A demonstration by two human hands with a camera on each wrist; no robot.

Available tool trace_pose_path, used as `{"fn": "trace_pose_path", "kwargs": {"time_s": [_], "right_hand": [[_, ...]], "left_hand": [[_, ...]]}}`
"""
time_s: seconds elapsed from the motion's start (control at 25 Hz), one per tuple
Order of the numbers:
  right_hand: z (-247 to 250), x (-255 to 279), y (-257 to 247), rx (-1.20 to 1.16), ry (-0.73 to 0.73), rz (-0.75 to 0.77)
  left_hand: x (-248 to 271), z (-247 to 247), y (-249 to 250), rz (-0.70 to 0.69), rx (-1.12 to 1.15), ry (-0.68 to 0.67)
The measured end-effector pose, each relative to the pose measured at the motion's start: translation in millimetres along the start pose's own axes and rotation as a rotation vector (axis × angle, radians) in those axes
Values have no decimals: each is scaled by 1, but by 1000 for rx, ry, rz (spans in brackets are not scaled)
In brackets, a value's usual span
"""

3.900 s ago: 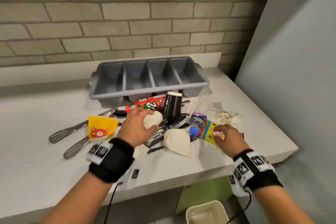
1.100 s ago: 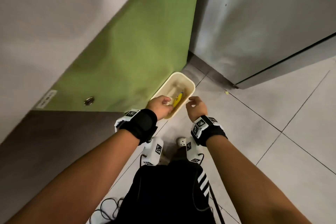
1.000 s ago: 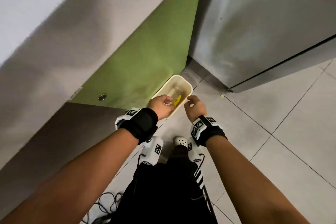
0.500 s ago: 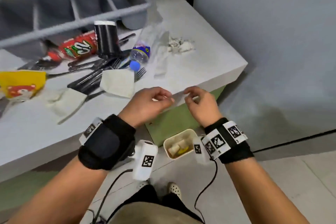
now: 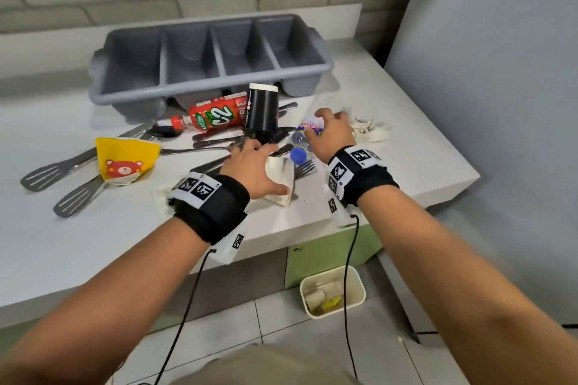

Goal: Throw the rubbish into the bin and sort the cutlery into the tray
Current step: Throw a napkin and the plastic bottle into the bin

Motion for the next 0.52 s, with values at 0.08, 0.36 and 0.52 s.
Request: {"fn": "trace_pose_path", "kwargs": {"time_s": [0.08, 0.36, 0.52], "right_hand": [[-13, -11, -7, 90, -20, -43], [-48, -26, 2, 198, -128, -215], [-47, -27, 2, 48, -87, -235]], "left_hand": [[-5, -7, -5, -9, -70, -70], [-15, -14, -14, -9, -38, -142], [-17, -7, -17, 2, 108, -63]]}}
Point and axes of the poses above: each hand's wrist, its own x-axis away from the middle knuckle, its own z-axis out of the back of the hand, y = z × x, the point moved 5 cm from there along -x, towards the middle knuckle, and after that the axes turned 5 degrees about y, right-handed, at the moved point
